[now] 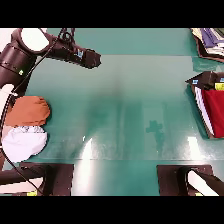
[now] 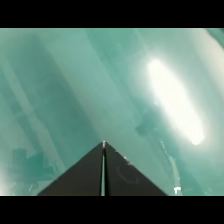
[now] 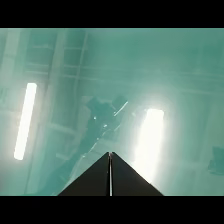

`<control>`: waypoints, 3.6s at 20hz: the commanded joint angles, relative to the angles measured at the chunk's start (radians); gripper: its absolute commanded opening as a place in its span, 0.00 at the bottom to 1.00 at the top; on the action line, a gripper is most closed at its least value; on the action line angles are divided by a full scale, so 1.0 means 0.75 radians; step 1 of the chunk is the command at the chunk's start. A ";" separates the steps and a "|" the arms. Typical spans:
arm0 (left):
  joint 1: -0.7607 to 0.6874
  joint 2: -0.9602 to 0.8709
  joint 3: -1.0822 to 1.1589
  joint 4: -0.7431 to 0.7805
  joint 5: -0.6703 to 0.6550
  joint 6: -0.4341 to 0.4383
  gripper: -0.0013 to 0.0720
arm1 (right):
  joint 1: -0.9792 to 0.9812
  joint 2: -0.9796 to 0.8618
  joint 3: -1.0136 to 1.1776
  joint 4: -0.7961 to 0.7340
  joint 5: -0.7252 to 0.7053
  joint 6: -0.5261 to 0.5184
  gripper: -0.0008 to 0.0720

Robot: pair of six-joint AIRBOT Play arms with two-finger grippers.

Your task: Fold the shirts.

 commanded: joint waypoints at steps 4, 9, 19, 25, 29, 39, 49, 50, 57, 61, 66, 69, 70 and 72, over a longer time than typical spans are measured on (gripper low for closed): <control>-0.001 0.000 0.001 0.001 0.054 0.001 0.06 | 0.006 0.001 -0.001 0.002 -0.018 -0.001 0.03; -0.001 0.000 0.001 0.001 0.054 0.001 0.06 | 0.006 0.001 -0.001 0.002 -0.016 -0.001 0.03; 0.170 0.072 0.000 0.173 -0.283 0.037 0.06 | 0.006 0.001 -0.001 0.002 -0.015 -0.001 0.03; 0.583 0.378 -0.313 0.489 -0.459 0.031 0.06 | 0.006 0.001 -0.001 0.002 -0.017 -0.001 0.03; 0.818 0.453 -0.618 0.542 -0.440 0.031 0.07 | 0.006 0.001 -0.001 0.002 -0.022 -0.001 0.03; 0.915 0.450 -1.151 0.605 0.172 -0.064 1.00 | 0.006 0.001 -0.001 0.002 -0.023 -0.001 0.03; 0.913 0.513 -0.976 0.576 -0.066 -0.187 0.06 | 0.006 0.001 0.018 0.014 -0.060 -0.001 0.03; 0.896 0.571 -0.887 0.563 -0.089 -0.186 0.06 | 0.006 0.001 0.045 0.013 -0.062 -0.001 0.03; 0.421 0.883 -0.171 0.567 -0.389 -0.261 0.06 | 0.006 0.001 0.385 0.013 -0.181 -0.001 0.03; 0.124 0.839 -0.097 0.566 -0.400 -0.375 0.05 | 0.006 0.001 0.518 0.013 -0.191 -0.001 0.03; -0.305 0.512 -0.097 0.531 -0.417 -0.470 0.06 | 0.006 0.002 0.567 0.014 -0.131 -0.001 0.03; -0.549 0.241 -0.097 0.473 -0.349 -0.433 0.07 | 0.006 0.002 0.566 0.013 -0.059 -0.001 0.03; -0.603 0.159 -0.097 0.467 -0.332 -0.403 0.21 | 0.006 0.002 0.566 0.013 -0.038 0.000 0.03; -0.661 0.021 -0.097 0.468 -0.284 -0.368 0.78 | 0.006 0.002 0.566 0.013 -0.008 -0.001 0.03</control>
